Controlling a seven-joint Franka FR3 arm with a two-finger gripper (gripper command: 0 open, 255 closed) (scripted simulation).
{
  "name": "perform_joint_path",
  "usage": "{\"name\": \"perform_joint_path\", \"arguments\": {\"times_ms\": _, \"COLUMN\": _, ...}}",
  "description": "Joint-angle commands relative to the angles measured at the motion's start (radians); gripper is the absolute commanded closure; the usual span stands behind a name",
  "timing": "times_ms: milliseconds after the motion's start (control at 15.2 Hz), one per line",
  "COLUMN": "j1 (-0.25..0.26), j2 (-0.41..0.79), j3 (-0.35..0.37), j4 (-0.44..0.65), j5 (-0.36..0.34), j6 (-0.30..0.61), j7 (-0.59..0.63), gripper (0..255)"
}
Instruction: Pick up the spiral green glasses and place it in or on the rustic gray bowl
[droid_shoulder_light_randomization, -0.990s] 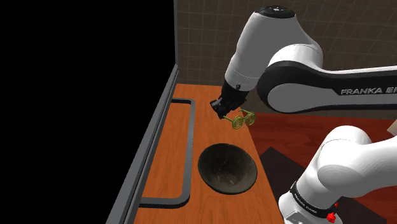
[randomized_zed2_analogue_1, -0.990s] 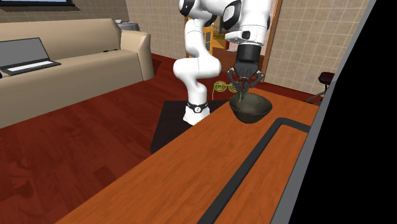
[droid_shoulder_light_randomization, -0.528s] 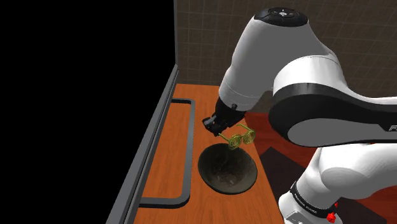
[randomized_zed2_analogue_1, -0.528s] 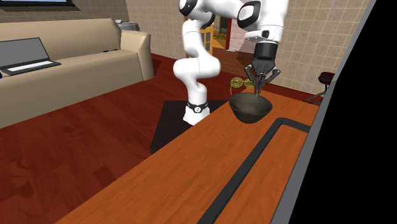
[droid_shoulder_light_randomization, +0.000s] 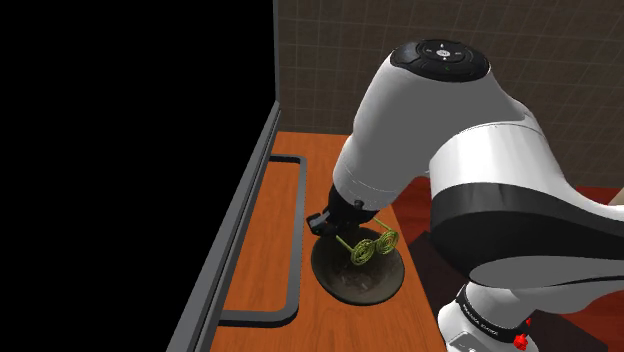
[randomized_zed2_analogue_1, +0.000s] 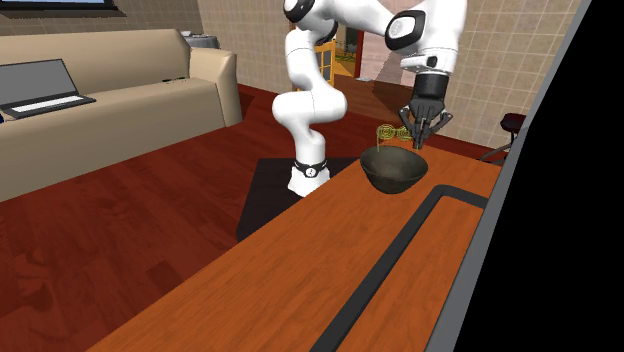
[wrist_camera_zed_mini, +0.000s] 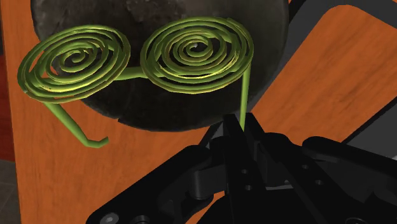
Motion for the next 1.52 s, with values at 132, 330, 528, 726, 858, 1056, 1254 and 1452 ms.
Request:
{"name": "perform_joint_path", "arguments": {"times_ms": 132, "j1": 0.002, "j2": 0.015, "j3": 0.028, "j4": -0.040, "j5": 0.013, "j6": 0.054, "j7": 0.015, "gripper": 255}}
{"name": "perform_joint_path", "arguments": {"times_ms": 330, "j1": 0.002, "j2": 0.028, "j3": 0.048, "j4": -0.070, "j5": 0.021, "j6": 0.096, "j7": 0.026, "gripper": 255}}
{"name": "perform_joint_path", "arguments": {"times_ms": 528, "j1": 0.001, "j2": 0.038, "j3": 0.062, "j4": -0.089, "j5": 0.027, "j6": 0.126, "j7": 0.033, "gripper": 255}}
{"name": "perform_joint_path", "arguments": {"times_ms": 726, "j1": 0.001, "j2": 0.038, "j3": 0.063, "j4": -0.089, "j5": 0.027, "j6": 0.126, "j7": 0.033, "gripper": 255}}
{"name": "perform_joint_path", "arguments": {"times_ms": 858, "j1": 0.001, "j2": 0.038, "j3": 0.063, "j4": -0.089, "j5": 0.027, "j6": 0.126, "j7": 0.033, "gripper": 255}}
{"name": "perform_joint_path", "arguments": {"times_ms": 1056, "j1": 0.001, "j2": 0.038, "j3": 0.063, "j4": -0.089, "j5": 0.027, "j6": 0.126, "j7": 0.033, "gripper": 0}}
{"name": "perform_joint_path", "arguments": {"times_ms": 1254, "j1": 0.001, "j2": 0.038, "j3": 0.063, "j4": -0.089, "j5": 0.027, "j6": 0.126, "j7": 0.033, "gripper": 0}}
{"name": "perform_joint_path", "arguments": {"times_ms": 1452, "j1": 0.010, "j2": 0.019, "j3": 0.049, "j4": -0.068, "j5": 0.025, "j6": 0.085, "j7": 0.031, "gripper": 0}}
